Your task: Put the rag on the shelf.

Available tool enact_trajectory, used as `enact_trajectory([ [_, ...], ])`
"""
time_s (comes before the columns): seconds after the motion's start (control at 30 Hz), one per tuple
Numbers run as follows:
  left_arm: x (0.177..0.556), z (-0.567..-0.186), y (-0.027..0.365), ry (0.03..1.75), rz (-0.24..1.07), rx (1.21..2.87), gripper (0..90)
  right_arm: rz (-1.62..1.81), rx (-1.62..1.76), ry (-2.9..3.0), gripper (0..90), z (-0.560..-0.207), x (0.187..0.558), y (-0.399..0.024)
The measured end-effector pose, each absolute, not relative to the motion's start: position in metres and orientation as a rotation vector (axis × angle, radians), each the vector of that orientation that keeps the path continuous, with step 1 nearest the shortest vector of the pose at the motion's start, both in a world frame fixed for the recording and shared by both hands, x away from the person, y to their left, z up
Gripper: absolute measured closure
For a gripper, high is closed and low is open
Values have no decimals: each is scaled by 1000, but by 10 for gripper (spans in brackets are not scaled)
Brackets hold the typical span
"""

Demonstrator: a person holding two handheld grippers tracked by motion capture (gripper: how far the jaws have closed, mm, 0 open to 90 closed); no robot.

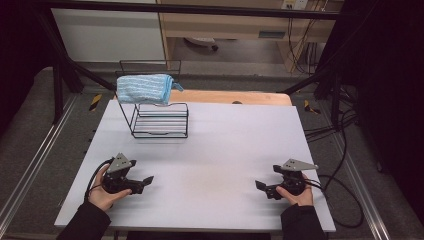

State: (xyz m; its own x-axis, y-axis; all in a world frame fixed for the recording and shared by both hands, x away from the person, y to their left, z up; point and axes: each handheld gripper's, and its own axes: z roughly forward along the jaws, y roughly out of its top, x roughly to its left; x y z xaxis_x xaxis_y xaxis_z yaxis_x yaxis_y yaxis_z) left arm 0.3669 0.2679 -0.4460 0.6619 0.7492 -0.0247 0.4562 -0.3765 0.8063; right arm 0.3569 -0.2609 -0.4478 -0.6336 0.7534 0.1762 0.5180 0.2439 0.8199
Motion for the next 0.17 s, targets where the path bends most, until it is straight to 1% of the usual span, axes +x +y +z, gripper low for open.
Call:
enact_trajectory([
  [0.17, 366, -446, 268, 924, 445, 2036, 85, 1338, 1201, 2263, 6, -448, 357, -261],
])
